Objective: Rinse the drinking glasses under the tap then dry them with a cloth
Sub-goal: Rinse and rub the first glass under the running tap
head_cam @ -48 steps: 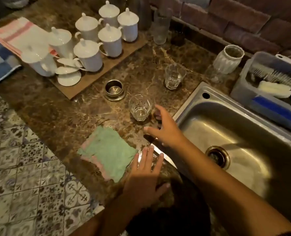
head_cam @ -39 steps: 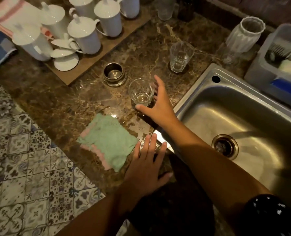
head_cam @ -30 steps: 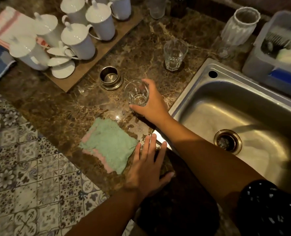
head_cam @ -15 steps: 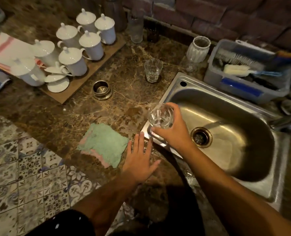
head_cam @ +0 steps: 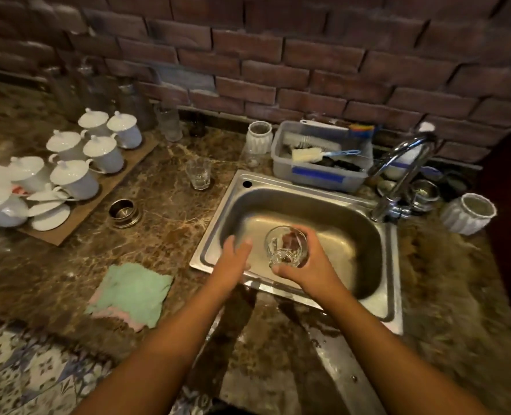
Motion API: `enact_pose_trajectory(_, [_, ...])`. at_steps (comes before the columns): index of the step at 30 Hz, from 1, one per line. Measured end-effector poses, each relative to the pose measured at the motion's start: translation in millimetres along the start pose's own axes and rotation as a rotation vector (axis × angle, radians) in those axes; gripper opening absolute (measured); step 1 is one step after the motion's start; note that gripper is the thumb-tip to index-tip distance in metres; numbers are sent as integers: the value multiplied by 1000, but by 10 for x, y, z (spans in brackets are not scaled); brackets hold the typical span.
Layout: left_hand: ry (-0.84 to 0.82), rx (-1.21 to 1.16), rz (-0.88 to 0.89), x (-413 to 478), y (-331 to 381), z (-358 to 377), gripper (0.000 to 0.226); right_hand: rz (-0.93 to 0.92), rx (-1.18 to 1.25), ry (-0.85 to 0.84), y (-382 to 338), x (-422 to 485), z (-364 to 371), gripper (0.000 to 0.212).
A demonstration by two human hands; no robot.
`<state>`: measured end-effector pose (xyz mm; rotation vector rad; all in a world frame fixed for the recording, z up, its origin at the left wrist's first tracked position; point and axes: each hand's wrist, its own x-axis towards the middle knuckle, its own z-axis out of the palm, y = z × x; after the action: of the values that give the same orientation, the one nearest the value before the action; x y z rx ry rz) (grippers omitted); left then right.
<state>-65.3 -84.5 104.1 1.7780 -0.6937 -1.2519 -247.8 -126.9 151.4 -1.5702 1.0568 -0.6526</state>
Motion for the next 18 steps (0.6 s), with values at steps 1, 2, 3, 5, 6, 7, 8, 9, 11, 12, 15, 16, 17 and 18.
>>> enact_pose_trajectory(1, [-82, -178, -87, -39, 108, 122, 80, -7, 3, -6, 12, -13, -88, 80])
enact_pose_trajectory(2, [-170, -307, -146, -80, 206, 238, 87, -12, 5, -12, 28, -21, -179, 80])
enact_pose_trajectory(3, [-259, -370, -168, -110, 273, 338, 89, -12, 6, -22, 30, -34, -268, 80])
enact_pose_trajectory(5, [-382, -397, -152, -140, 390, 528, 76, -10, -6, -38, 36, -54, -439, 80])
enact_pose_trajectory(6, [-424, -395, -138, -136, 436, 615, 67, -13, -9, -41, 49, -50, -522, 79])
enact_pose_trajectory(7, [-462, -397, -132, -141, 497, 690, 60, -17, -5, -44, 62, -45, -607, 79])
enact_pose_trajectory(8, [-493, -396, -126, -123, 545, 762, 55, -17, -2, -50, 77, -27, -695, 79])
enact_pose_trajectory(9, [-522, -392, -121, -105, 589, 829, 50, -16, 2, -60, 86, -4, -784, 80])
enact_pose_trajectory(11, [-552, -387, -121, -55, 665, 951, 45, -5, -5, -88, 103, 55, -958, 80])
enact_pose_trajectory(12, [-560, -384, -124, -23, 701, 1012, 45, 5, -15, -101, 114, 89, -1040, 80])
enact_pose_trajectory(15, [-558, -337, -128, 86, 816, 1205, 47, 31, -59, -153, 169, 212, -1310, 87])
enact_pose_trajectory(16, [-551, -325, -133, 131, 846, 1275, 46, 37, -79, -177, 196, 252, -1414, 91])
enact_pose_trajectory(17, [-543, -319, -144, 171, 879, 1341, 47, 45, -90, -205, 232, 288, -1536, 94])
enact_pose_trajectory(18, [-536, -322, -158, 231, 901, 1406, 49, 60, -95, -226, 262, 329, -1669, 95])
